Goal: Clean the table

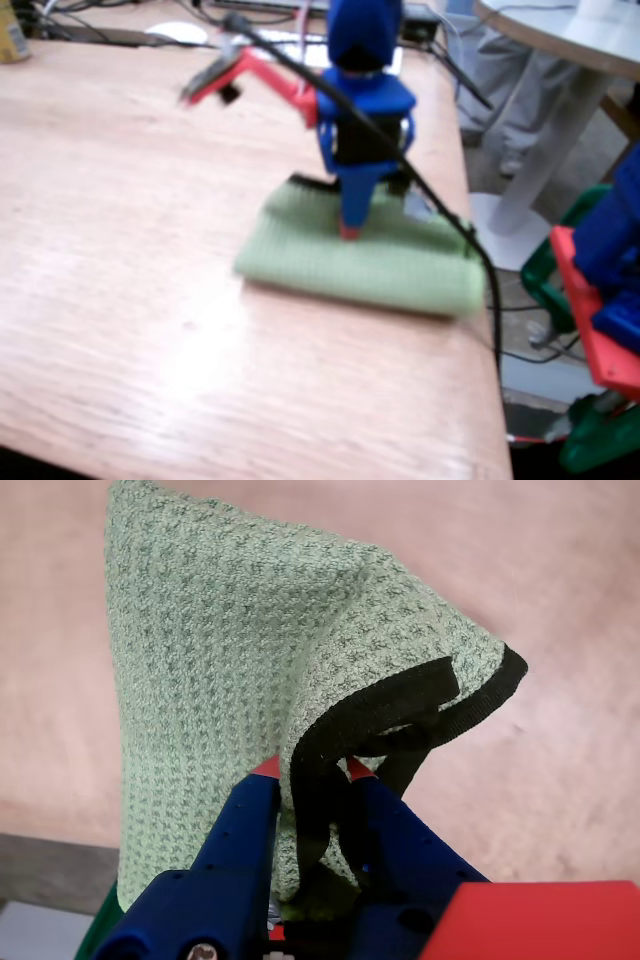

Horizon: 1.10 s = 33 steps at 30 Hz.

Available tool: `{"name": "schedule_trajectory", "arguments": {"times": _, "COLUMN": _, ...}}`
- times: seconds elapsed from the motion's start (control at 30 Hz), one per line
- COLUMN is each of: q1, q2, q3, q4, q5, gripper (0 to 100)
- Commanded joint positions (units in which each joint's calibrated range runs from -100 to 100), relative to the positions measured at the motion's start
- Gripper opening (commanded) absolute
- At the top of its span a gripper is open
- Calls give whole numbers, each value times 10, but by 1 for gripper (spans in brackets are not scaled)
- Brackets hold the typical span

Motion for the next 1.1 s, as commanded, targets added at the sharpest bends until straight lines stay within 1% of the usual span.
{"name": "schedule_trajectory", "arguments": {"times": 0.0, "q1": 195, "q2": 4, "q3": -1, "q4": -3, "q5": 28, "gripper": 0}}
{"name": "schedule_trajectory", "arguments": {"times": 0.07, "q1": 300, "q2": 10, "q3": -19, "q4": -3, "q5": 45, "gripper": 0}}
{"name": "schedule_trajectory", "arguments": {"times": 0.13, "q1": 386, "q2": 55, "q3": -82, "q4": -3, "q5": 52, "gripper": 0}}
{"name": "schedule_trajectory", "arguments": {"times": 0.2, "q1": 459, "q2": 121, "q3": -180, "q4": -2, "q5": 55, "gripper": 0}}
{"name": "schedule_trajectory", "arguments": {"times": 0.33, "q1": 564, "q2": 259, "q3": -407, "q4": 10, "q5": 72, "gripper": 0}}
{"name": "schedule_trajectory", "arguments": {"times": 0.4, "q1": 591, "q2": 318, "q3": -525, "q4": 10, "q5": 77, "gripper": 0}}
{"name": "schedule_trajectory", "arguments": {"times": 0.47, "q1": 597, "q2": 366, "q3": -638, "q4": 11, "q5": 84, "gripper": 0}}
{"name": "schedule_trajectory", "arguments": {"times": 0.53, "q1": 597, "q2": 394, "q3": -709, "q4": 11, "q5": 85, "gripper": 0}}
{"name": "schedule_trajectory", "arguments": {"times": 0.6, "q1": 587, "q2": 381, "q3": -723, "q4": 12, "q5": 84, "gripper": 0}}
{"name": "schedule_trajectory", "arguments": {"times": 0.63, "q1": 577, "q2": 330, "q3": -723, "q4": 16, "q5": 83, "gripper": 0}}
{"name": "schedule_trajectory", "arguments": {"times": 0.67, "q1": 574, "q2": 244, "q3": -714, "q4": 36, "q5": 84, "gripper": 0}}
{"name": "schedule_trajectory", "arguments": {"times": 0.7, "q1": 553, "q2": 172, "q3": -713, "q4": 69, "q5": 84, "gripper": 0}}
{"name": "schedule_trajectory", "arguments": {"times": 0.83, "q1": 376, "q2": -38, "q3": -713, "q4": 268, "q5": 79, "gripper": 0}}
{"name": "schedule_trajectory", "arguments": {"times": 0.9, "q1": 244, "q2": -101, "q3": -697, "q4": 272, "q5": 74, "gripper": 0}}
{"name": "schedule_trajectory", "arguments": {"times": 1.0, "q1": 0, "q2": -168, "q3": -617, "q4": 272, "q5": 61, "gripper": 0}}
{"name": "schedule_trajectory", "arguments": {"times": 1.07, "q1": -137, "q2": -182, "q3": -549, "q4": 272, "q5": 33, "gripper": 0}}
